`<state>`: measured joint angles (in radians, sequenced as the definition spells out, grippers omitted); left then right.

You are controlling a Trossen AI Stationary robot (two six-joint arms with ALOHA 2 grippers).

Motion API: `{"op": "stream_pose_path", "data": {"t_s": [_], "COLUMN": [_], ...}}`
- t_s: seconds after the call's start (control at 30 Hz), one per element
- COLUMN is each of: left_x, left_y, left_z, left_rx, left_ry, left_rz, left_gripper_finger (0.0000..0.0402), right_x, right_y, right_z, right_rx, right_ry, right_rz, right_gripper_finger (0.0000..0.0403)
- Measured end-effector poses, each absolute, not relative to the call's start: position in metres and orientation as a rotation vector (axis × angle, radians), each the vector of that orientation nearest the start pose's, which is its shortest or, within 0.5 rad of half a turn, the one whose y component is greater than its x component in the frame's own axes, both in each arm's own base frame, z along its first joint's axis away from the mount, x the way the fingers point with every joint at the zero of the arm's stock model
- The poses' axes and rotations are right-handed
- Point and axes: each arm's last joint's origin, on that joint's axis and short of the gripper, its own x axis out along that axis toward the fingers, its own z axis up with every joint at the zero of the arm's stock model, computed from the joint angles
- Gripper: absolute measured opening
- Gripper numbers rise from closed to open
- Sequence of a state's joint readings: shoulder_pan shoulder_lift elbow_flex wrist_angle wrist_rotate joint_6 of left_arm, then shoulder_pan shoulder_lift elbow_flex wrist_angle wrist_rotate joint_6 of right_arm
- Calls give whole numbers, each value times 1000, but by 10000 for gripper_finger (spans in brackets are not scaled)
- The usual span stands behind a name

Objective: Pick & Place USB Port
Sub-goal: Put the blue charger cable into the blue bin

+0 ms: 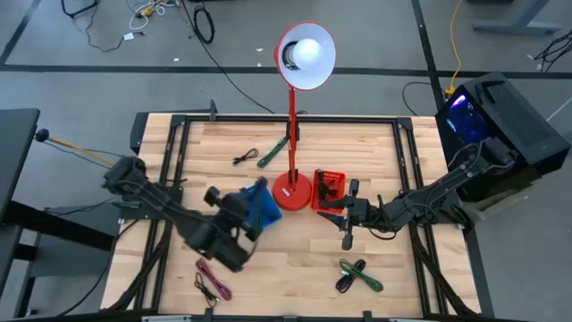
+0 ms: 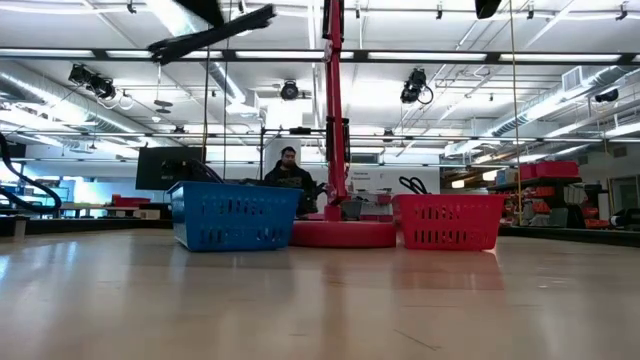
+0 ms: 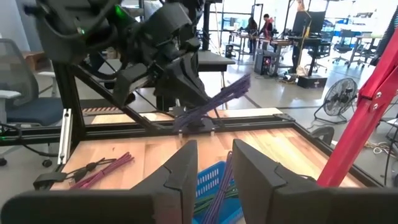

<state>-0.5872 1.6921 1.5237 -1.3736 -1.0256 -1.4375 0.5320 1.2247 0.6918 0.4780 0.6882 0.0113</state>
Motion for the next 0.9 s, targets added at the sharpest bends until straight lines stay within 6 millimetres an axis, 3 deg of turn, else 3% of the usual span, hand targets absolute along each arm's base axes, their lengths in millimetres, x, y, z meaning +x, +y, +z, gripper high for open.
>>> {"op": "stream_pose_path", "data": {"t_s": [0.23, 0.53, 0.7, 0.9], "left_x": [225, 194, 185, 187], "left_y": [-138, -112, -104, -103], "left_z": [255, 178, 155, 147], "left_rx": [-388, -726, -850, -889], "left_ry": [304, -34, -152, -180], "left_rz": [912, 825, 769, 729], "left_gripper_finger": [0, 0, 0, 0], "right_x": [235, 235, 235, 235], "right_y": [117, 117, 117, 117], "right_z": [274, 274, 274, 275], "right_rx": [-20, -15, -16, -16], "right_ry": [45, 41, 41, 40], "right_rz": [-157, -160, -160, -160], "right_gripper_finger": [102, 102, 102, 102]}}
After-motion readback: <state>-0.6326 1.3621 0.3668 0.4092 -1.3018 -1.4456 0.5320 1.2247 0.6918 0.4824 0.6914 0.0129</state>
